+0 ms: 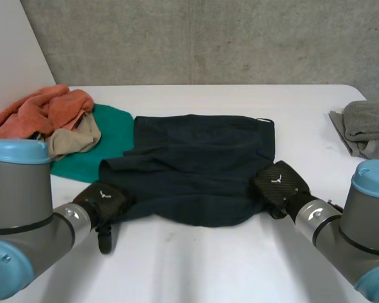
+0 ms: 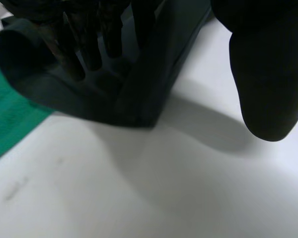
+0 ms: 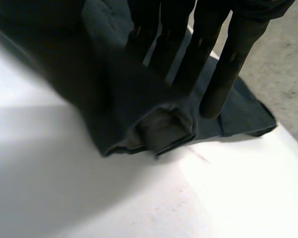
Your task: Fold the laundry.
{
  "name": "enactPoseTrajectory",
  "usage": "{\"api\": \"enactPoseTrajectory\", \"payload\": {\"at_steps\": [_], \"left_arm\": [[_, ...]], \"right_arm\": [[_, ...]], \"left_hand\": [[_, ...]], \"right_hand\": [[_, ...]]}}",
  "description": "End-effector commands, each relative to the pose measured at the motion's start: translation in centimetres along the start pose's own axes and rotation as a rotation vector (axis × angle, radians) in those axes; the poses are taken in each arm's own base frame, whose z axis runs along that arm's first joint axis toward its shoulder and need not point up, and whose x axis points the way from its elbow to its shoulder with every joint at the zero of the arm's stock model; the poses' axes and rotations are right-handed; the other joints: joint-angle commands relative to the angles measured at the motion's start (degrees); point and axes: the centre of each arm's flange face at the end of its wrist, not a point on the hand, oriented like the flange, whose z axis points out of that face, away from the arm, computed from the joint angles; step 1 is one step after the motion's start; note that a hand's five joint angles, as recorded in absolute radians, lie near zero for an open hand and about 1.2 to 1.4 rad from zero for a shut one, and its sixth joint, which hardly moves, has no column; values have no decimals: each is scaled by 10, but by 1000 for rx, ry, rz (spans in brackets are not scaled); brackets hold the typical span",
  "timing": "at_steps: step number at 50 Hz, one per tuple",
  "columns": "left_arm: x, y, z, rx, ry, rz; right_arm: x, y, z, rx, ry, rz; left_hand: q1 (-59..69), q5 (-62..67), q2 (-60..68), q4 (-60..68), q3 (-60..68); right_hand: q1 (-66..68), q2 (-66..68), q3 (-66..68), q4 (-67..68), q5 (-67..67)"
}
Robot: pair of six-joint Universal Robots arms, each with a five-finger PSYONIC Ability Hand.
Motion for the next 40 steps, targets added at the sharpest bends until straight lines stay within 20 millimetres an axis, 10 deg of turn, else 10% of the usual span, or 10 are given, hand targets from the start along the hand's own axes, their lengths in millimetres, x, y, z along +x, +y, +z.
{"api": "enactPoseTrajectory", "payload": {"at_steps": [1,7,13,24,33,40], "left_arm": [[-9,-8,21,50,-80,15],[-8,-9,38,74,-70,60],[-5,-14,42,101,-44,108],[3,-19,-17,8,-1,106],[34,-4,-85,-206,353,162],[22,-40,-69,-26,281,197]], "right_arm": [[1,-3,3,11,84,-19],[0,-6,-4,-8,92,-20],[-1,-10,-12,-32,74,-13],[14,-28,-46,-129,28,-34],[14,-26,-119,-457,-335,-137],[37,-36,-92,-307,-254,-82]], "left_hand": [[50,55,53,54,45],[219,225,222,224,214],[648,654,651,653,643],[648,654,651,653,643],[648,654,651,653,643],[648,654,651,653,643]], "right_hand": [[199,173,180,177,182],[199,173,180,177,182],[199,173,180,177,182],[199,173,180,177,182],[199,173,180,177,182],[199,173,180,177,182]]}}
